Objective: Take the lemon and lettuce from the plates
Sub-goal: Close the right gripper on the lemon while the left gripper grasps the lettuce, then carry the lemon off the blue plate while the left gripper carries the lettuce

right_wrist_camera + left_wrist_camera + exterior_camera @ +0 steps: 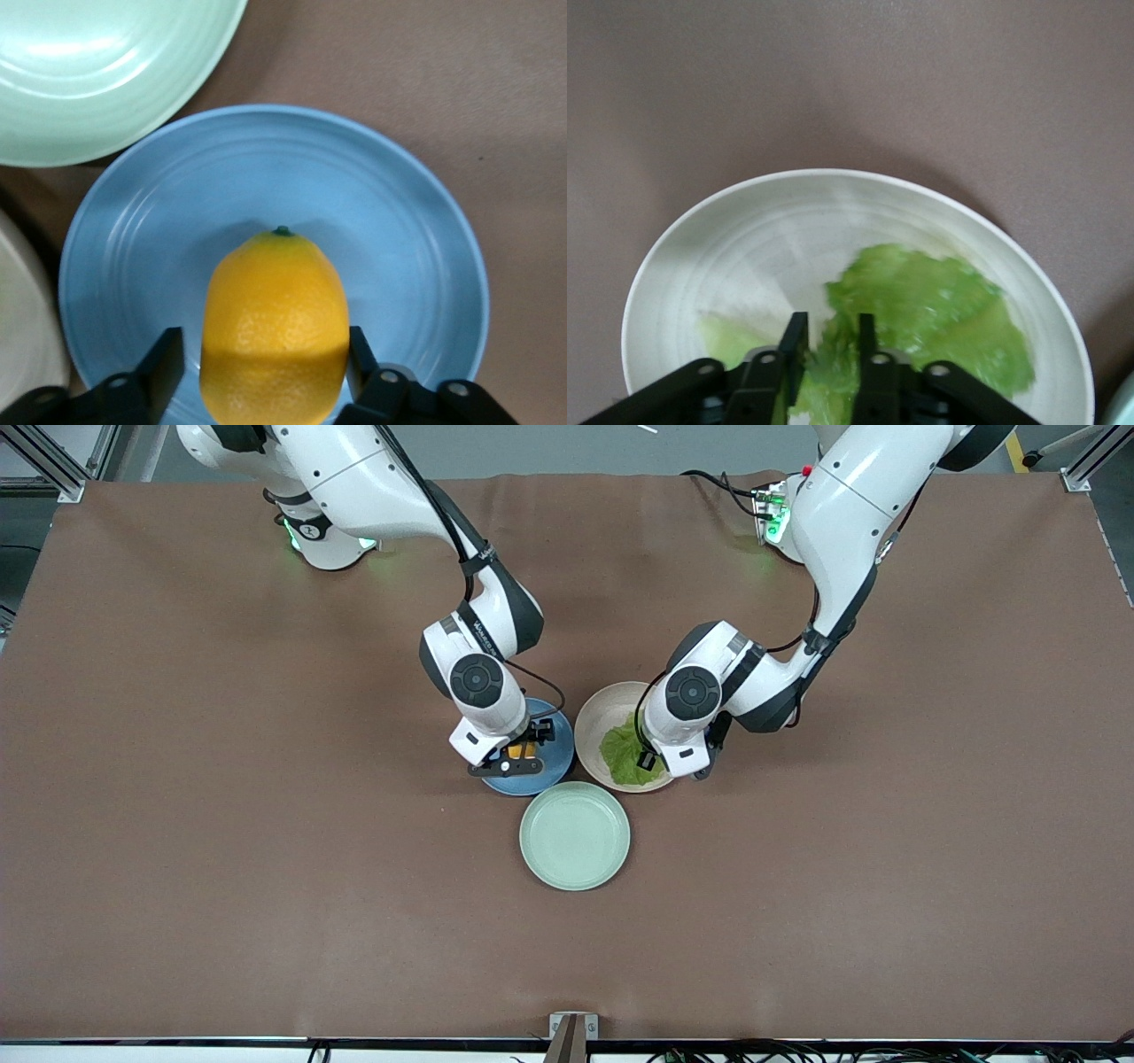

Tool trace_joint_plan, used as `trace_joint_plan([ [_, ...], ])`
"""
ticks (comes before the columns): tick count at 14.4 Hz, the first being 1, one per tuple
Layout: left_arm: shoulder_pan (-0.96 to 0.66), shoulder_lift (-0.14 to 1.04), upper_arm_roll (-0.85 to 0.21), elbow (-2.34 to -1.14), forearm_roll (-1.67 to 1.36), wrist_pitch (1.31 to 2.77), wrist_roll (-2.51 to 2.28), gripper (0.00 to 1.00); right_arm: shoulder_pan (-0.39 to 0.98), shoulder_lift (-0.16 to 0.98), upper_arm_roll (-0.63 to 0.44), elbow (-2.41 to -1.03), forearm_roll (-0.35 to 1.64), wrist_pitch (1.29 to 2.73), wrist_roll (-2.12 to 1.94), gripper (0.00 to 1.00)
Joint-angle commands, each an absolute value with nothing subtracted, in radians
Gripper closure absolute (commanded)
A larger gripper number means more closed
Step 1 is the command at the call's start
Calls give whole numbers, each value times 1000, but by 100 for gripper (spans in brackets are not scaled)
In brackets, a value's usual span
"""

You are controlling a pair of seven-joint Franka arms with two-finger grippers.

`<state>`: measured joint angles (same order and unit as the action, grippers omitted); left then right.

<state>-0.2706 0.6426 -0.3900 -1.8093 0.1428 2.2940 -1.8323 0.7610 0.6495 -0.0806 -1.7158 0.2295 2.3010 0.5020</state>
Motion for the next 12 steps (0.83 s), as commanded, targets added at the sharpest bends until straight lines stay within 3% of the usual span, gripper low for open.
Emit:
trace_joint_plan([
  [1,-279,655,-390,-1787,170,2296,-1841,100,775,644,-91,-1721,252,2306,509,60],
  [3,-279,644,-391,-1776,207,2295,-1841,100,769,643,-91,-1720,252,2301,508,74],
  [6,-268,579,-394,-1769,233,2273,-1830,100,762,591,-97,-1717,250,2240,505,80],
  [12,-143,427,-396,-1769,232,2102,-1597,100,580,238,-152,-1713,114,1733,387,80],
])
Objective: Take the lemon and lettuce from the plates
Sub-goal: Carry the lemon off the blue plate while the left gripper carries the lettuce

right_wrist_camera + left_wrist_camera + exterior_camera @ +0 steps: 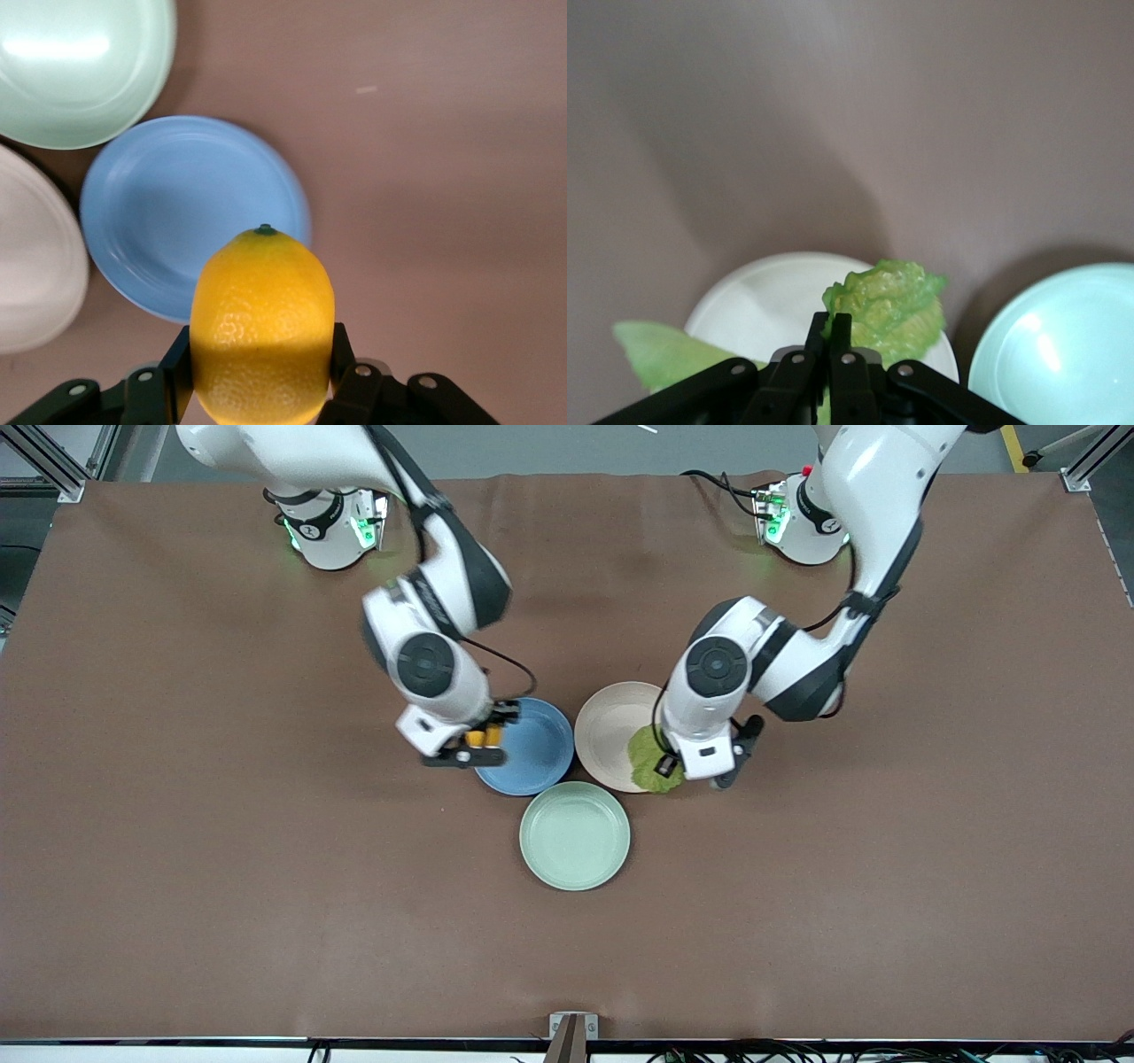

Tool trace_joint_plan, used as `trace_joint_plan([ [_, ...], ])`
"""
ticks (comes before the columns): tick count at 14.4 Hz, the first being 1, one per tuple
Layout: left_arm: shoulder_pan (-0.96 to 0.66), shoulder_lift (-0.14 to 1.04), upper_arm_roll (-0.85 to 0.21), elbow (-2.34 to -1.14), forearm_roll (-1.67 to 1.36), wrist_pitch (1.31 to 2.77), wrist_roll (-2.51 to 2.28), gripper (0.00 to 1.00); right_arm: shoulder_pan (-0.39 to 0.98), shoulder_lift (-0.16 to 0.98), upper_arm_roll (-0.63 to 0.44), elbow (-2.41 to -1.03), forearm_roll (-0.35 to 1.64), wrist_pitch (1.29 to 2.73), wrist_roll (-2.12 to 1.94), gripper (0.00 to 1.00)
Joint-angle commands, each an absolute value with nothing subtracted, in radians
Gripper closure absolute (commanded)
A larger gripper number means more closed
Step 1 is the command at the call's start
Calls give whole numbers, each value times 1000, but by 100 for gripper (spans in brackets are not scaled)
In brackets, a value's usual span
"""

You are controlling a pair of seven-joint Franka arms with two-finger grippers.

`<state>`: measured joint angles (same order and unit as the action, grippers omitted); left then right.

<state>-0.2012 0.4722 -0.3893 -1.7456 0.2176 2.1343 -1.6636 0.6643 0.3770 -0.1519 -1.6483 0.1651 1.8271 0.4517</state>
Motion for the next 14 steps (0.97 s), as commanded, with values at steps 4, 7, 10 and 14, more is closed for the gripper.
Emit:
trace_joint_plan([
  [4,-33,417,-394,-1792,232,2083,-1477,100,312,210,-156,-1727,36,1643,125,80],
  [7,78,448,-393,-1802,233,2097,-1399,100,177,219,-156,-1796,-4,1745,-7,79],
  [10,179,503,-393,-1802,233,2182,-1352,99,102,257,-156,-1913,-26,1934,-15,79],
  [14,231,563,-387,-1801,270,2240,-1309,99,34,394,-155,-1933,-26,2136,-113,79],
])
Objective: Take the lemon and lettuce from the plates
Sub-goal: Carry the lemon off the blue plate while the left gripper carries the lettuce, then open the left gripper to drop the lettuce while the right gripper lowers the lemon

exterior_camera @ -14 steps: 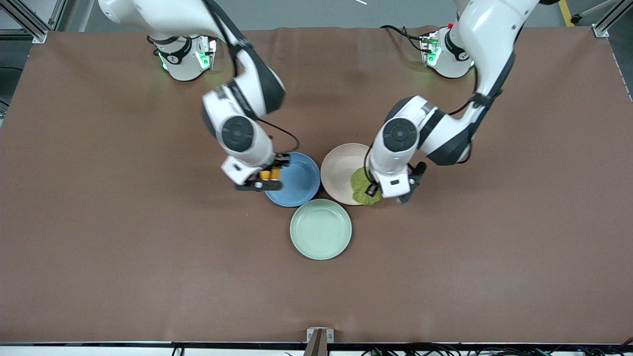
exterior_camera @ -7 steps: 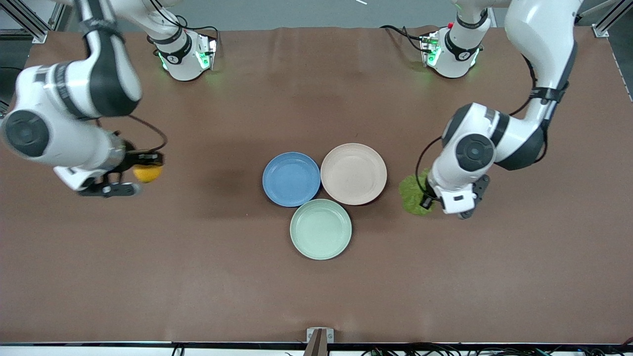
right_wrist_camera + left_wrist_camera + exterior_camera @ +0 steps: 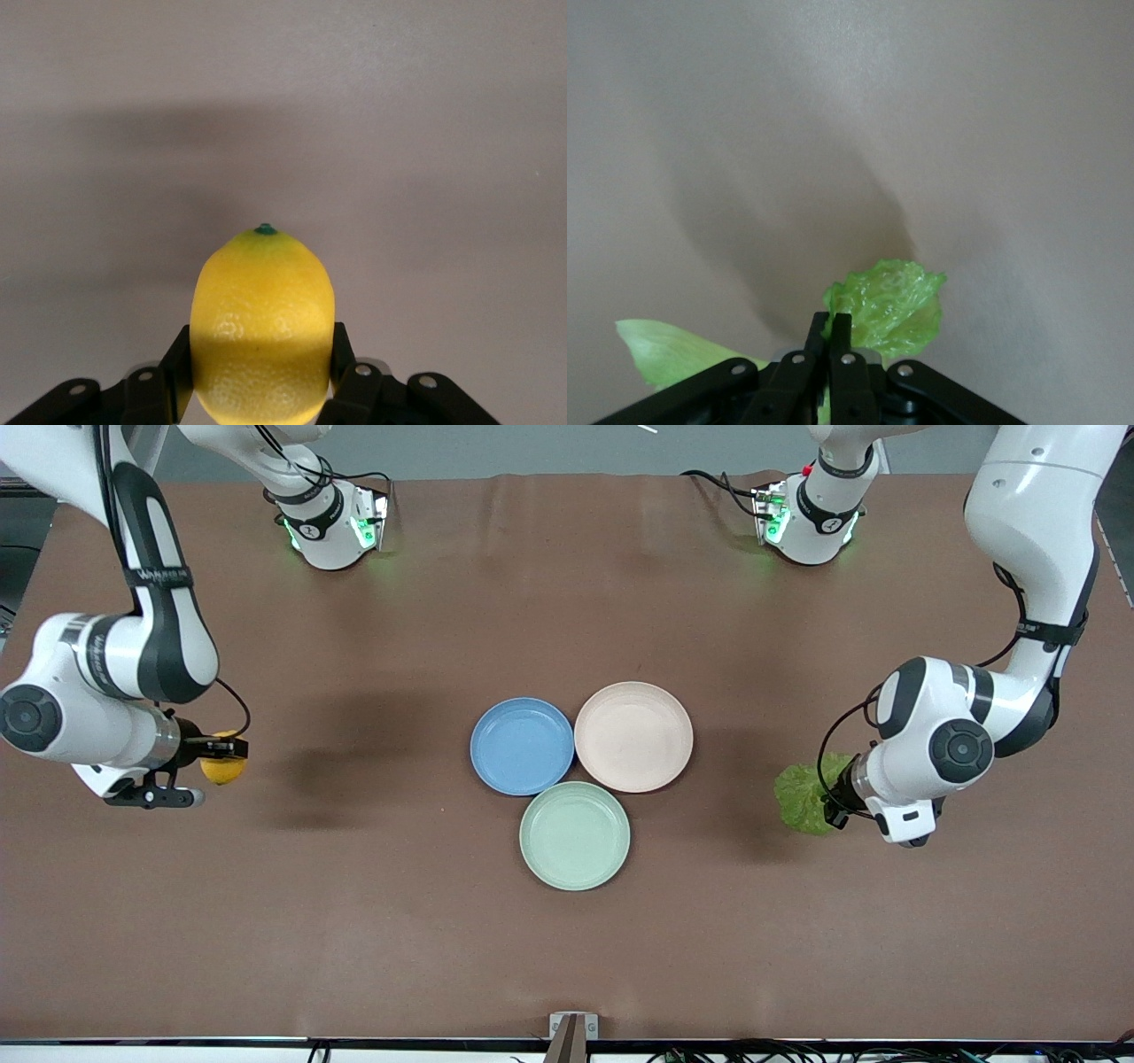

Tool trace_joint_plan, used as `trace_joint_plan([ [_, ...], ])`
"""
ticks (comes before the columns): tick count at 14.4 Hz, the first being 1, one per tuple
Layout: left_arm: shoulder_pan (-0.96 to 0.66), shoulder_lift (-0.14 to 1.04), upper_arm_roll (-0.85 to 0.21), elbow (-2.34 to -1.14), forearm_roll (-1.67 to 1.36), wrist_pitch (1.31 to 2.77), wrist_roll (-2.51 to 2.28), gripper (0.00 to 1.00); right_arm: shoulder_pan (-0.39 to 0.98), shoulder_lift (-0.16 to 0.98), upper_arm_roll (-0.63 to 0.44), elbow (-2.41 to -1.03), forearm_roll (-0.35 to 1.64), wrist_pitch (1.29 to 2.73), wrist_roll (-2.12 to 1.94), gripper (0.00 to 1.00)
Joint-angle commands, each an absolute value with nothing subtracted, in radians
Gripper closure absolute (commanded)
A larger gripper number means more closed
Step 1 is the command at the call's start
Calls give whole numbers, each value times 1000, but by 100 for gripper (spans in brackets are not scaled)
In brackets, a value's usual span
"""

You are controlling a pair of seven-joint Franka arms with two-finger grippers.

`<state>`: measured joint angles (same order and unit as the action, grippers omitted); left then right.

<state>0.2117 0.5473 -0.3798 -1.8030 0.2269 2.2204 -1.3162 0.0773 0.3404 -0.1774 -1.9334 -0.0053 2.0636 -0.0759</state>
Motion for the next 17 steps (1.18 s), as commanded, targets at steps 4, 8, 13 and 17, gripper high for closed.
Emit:
trace_joint_plan([
  [4,258,586,-388,-1795,291,2241,-1298,22,2,494,-153,-1934,-23,2276,-138,78],
  [8,242,517,-405,-1772,293,2224,-1293,0,-9,518,-153,-1934,-20,2322,-138,74],
  [13,256,388,-448,-1623,285,1987,-1006,0,-14,538,-152,-1933,-12,2341,-138,71],
  [17,259,304,-446,-1494,273,1760,-698,0,-8,526,-152,-1928,-11,2327,-137,0],
])
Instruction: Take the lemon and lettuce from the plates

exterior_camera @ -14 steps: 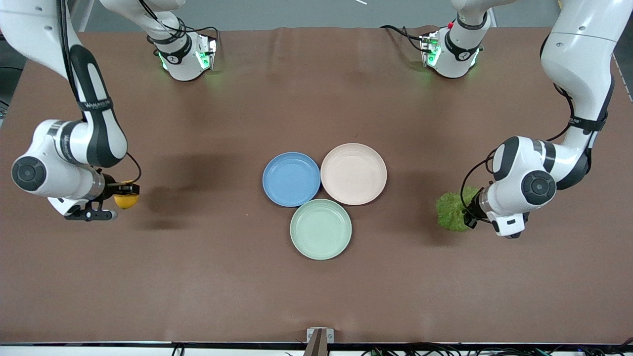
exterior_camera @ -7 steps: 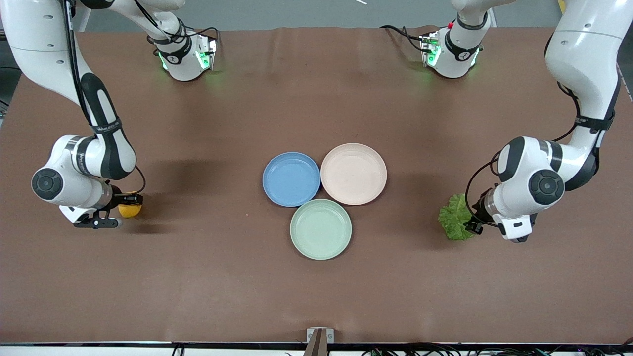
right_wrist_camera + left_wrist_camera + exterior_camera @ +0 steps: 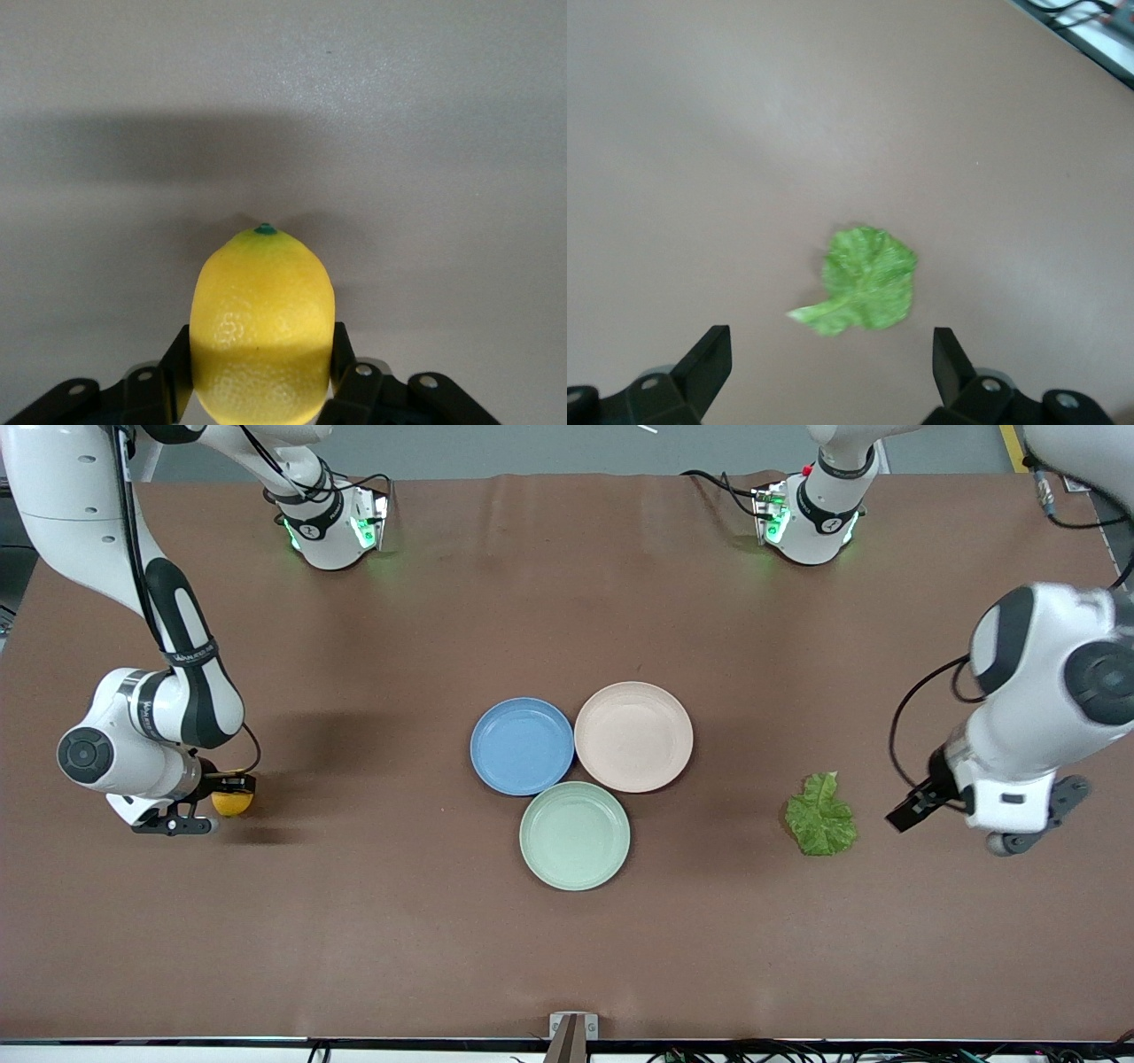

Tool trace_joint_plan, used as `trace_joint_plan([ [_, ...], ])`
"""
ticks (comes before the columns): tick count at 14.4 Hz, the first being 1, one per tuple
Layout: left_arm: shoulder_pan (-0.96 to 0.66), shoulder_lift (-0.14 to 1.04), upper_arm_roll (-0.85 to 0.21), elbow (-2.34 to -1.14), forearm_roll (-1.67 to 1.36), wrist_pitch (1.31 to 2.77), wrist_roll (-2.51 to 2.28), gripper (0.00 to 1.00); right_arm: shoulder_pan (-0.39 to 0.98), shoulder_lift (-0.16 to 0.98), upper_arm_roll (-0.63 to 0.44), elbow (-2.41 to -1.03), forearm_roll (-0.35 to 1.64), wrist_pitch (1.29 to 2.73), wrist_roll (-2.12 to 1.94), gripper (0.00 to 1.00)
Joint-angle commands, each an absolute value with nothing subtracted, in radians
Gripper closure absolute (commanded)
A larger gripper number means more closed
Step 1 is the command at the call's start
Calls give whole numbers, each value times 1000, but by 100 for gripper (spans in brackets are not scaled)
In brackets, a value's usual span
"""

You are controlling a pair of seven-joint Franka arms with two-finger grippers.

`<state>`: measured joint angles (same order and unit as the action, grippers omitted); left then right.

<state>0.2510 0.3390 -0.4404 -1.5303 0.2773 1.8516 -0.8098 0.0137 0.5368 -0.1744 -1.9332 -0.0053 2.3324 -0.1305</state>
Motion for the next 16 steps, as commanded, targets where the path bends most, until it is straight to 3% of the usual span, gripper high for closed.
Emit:
trace_joint_plan([
  [1,259,278,-442,-1479,278,1711,-677,0,-3,499,-150,-1927,-12,2297,-137,0],
  [7,294,149,-442,-1417,206,1537,-465,0,60,156,-144,-1882,-11,1910,-124,0],
  [9,281,105,-384,-1433,135,1529,-366,0,84,60,-144,-1869,-11,1827,-121,0],
  [13,85,20,-129,-1540,51,1548,-253,0,100,29,-141,-1689,-9,1590,-112,0],
  [16,80,-66,-91,-1652,18,1603,-169,0,104,29,-141,-1576,-9,1516,-106,0],
])
